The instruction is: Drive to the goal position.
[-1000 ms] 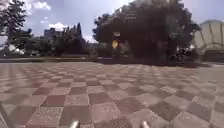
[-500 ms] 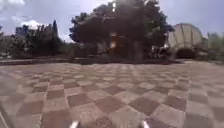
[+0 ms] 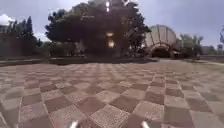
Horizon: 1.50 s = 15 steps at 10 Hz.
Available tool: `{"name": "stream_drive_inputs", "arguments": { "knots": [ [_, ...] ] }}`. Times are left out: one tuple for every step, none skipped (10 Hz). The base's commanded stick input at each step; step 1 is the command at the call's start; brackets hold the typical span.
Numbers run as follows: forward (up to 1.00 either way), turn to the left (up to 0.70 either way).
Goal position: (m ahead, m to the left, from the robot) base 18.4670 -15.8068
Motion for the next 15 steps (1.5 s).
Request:
{"name": "stream_drive_inputs", "arguments": {
  "knots": [
    [0.0,-0.45],
    [0.0,-0.45],
    [0.0,-0.45],
    [0.0,-0.45],
    [0.0,-0.45],
    [0.0,-0.45],
    [0.0,-0.45],
    [0.12,-0.42],
    [0.85,-0.25],
    [0.85,0.0],
    [0.85,0.0],
    [0.85,0.0],
    [0.85,0.0],
    [0.85,0.14],
    [0.85,0.27]
  ]
}}
